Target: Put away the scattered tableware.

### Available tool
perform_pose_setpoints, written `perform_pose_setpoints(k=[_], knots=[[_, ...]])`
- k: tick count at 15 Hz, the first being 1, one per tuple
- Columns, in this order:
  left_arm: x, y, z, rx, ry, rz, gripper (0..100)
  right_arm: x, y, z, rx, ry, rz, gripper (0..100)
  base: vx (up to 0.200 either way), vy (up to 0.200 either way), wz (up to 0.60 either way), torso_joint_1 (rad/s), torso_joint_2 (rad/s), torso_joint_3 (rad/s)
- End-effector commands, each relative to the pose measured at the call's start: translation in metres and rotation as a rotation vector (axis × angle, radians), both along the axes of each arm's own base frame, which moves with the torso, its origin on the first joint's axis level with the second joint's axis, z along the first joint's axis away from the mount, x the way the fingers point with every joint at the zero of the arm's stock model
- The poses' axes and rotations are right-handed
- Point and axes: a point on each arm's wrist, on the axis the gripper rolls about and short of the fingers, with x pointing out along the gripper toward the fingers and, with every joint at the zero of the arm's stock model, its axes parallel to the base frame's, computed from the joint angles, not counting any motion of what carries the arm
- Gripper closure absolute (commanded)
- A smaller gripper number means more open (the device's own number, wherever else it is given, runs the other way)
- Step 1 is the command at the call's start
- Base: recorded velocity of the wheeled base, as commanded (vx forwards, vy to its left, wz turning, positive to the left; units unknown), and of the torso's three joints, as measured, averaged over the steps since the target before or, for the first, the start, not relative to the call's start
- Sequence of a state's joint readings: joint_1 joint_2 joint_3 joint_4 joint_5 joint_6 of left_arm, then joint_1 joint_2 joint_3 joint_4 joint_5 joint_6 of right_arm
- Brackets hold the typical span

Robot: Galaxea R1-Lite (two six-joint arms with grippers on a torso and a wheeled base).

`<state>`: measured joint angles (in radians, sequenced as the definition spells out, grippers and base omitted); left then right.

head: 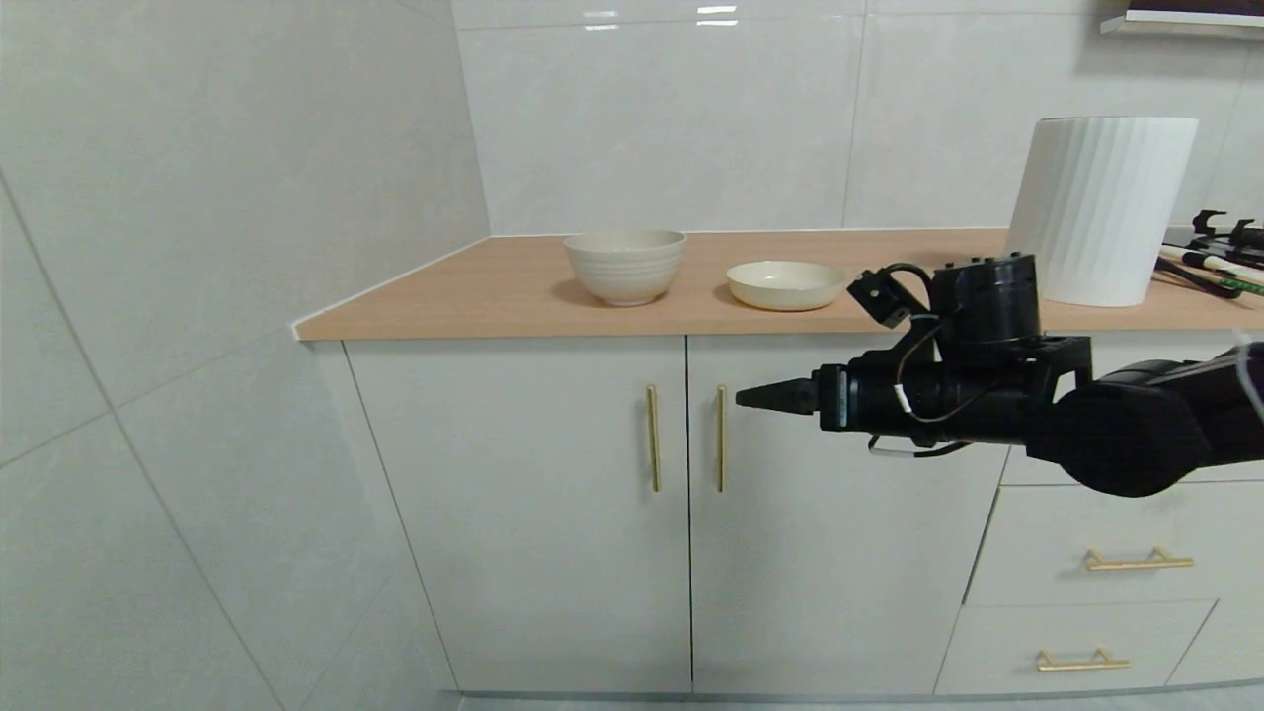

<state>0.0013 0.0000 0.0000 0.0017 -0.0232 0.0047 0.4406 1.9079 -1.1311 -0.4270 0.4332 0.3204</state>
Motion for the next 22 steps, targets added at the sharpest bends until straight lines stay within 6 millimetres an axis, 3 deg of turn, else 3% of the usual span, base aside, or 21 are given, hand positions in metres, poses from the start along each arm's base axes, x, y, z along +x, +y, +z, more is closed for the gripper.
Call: perform_pose_setpoints(k=[1, 4, 6, 11, 22], knots=[[0.0, 0.0, 0.0, 0.0, 0.0, 0.0, 0, 0.025, 0.012, -0.04, -0.019, 0.036, 0.001, 0, 0.0, 0.0, 0.0, 0.0, 0.0, 0.0], [0.0, 0.0, 0.0, 0.0, 0.0, 0.0, 0, 0.047, 0.023, -0.069, 0.01, -0.023, 0.003, 0, 0.0, 0.0, 0.0, 0.0, 0.0, 0.0], [0.0, 0.0, 0.0, 0.0, 0.0, 0.0, 0, 0.054, 0.027, -0.077, 0.01, -0.025, 0.001, 0, 0.0, 0.0, 0.0, 0.0, 0.0, 0.0], [0.0, 0.0, 0.0, 0.0, 0.0, 0.0, 0, 0.06, 0.043, -0.075, 0.136, 0.003, -0.006, 0, 0.0, 0.0, 0.0, 0.0, 0.0, 0.0], [0.0, 0.0, 0.0, 0.0, 0.0, 0.0, 0, 0.068, 0.057, -0.097, 0.15, -0.022, 0.005, 0, 0.0, 0.0, 0.0, 0.0, 0.0, 0.0]])
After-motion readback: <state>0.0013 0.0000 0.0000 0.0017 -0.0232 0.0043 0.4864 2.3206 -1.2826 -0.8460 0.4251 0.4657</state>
